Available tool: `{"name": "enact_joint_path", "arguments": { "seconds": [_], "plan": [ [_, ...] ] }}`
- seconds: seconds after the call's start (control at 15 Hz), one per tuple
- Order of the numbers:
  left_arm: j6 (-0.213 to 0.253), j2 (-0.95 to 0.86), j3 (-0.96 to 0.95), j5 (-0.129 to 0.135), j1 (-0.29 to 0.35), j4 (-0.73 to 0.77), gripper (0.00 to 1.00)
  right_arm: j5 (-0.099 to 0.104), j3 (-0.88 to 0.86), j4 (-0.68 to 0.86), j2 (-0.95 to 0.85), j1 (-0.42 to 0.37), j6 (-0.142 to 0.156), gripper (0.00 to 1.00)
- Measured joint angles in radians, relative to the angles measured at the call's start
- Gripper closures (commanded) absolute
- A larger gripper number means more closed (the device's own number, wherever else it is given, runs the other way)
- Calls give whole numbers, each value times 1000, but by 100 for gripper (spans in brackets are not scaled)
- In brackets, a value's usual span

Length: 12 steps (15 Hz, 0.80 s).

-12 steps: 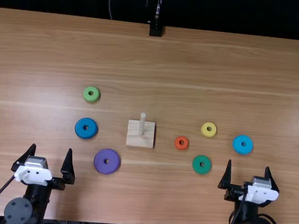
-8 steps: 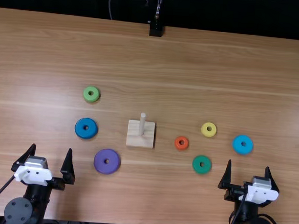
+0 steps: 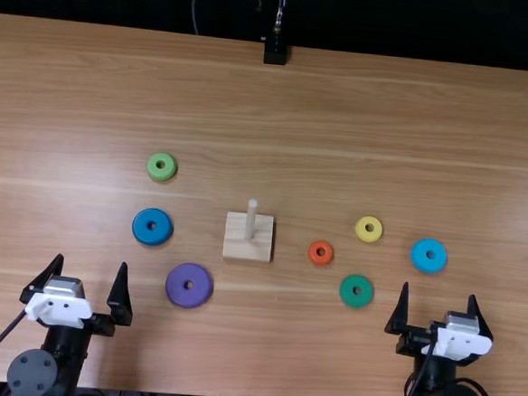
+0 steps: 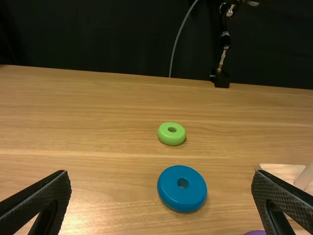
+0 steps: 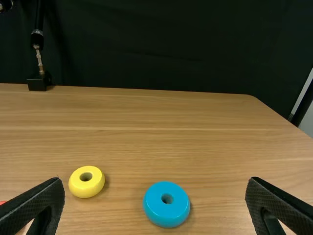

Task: Build the Hanoi tower: stack the rings onto the peg from bottom to top in this color order: purple, dark blue, light blue, dark green, light green, yellow, orange.

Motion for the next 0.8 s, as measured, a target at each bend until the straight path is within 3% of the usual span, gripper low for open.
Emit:
{"name": "enact_joint_path", "arguments": {
  "seconds": [0.8],
  "plan": [
    [0, 0, 0, -1, 19, 0, 0, 0, 0, 0, 0, 0, 0, 0]
  ]
}}
